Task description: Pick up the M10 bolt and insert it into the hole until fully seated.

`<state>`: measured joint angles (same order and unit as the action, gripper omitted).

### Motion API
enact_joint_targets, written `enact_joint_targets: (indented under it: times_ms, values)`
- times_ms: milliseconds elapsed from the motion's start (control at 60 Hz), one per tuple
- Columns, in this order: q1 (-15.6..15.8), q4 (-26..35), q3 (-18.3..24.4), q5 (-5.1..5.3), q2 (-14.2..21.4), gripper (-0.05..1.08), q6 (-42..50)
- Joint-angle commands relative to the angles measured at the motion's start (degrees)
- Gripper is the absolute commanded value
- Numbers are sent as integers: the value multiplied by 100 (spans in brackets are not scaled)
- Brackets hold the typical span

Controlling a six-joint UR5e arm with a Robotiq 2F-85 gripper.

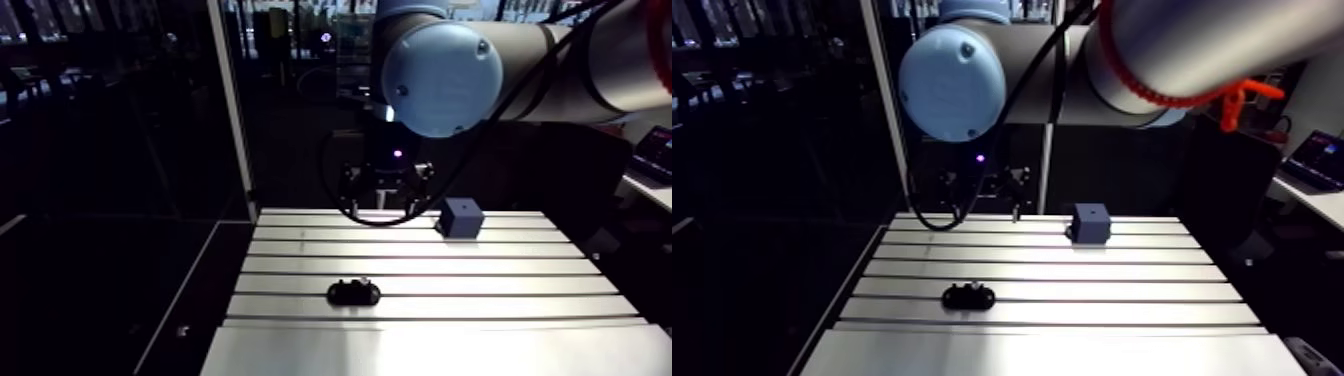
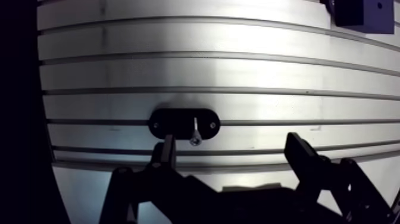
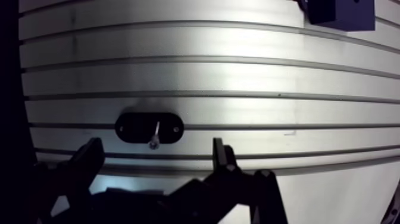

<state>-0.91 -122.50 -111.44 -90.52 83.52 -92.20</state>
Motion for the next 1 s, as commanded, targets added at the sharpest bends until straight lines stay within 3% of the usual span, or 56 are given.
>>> enact_joint_targets:
  times_ms: [17,83,267,617,1000]
  values:
    - [37,-518,-267,61,-137,1,-145]
    - [88,-510,-277,109,-139,1,-146]
    - [201,-482,-352,109,-139,2,-145]
    - [206,-491,-598,32,-78,5,-119]
    - [214,-533,-855,30,-67,23,-126]
